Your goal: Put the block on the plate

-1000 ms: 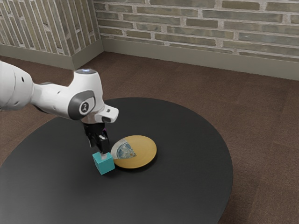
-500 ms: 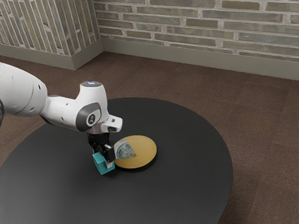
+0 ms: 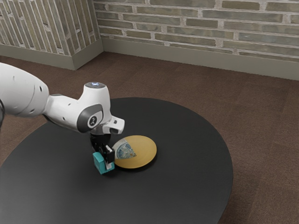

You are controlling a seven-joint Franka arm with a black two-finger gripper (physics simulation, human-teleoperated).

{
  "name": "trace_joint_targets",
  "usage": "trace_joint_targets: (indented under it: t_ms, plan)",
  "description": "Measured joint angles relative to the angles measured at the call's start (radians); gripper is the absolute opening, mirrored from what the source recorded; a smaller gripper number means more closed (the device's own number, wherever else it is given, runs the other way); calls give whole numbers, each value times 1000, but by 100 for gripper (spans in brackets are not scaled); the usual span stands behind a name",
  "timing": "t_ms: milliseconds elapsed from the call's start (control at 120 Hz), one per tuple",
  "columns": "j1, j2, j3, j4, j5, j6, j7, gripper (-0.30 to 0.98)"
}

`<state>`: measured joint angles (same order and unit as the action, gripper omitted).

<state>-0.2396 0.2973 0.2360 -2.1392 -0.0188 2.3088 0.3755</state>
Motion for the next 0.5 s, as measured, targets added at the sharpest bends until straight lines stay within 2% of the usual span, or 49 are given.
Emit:
trace_joint_targets:
  t_ms: [317,417,500]
  plan:
    - [-43,-132,0,28,5,-90,-10,36]
    - [-60,-115,-1,87,1,-107,-12,36]
    - [-71,-51,-2,174,-5,-115,-13,37]
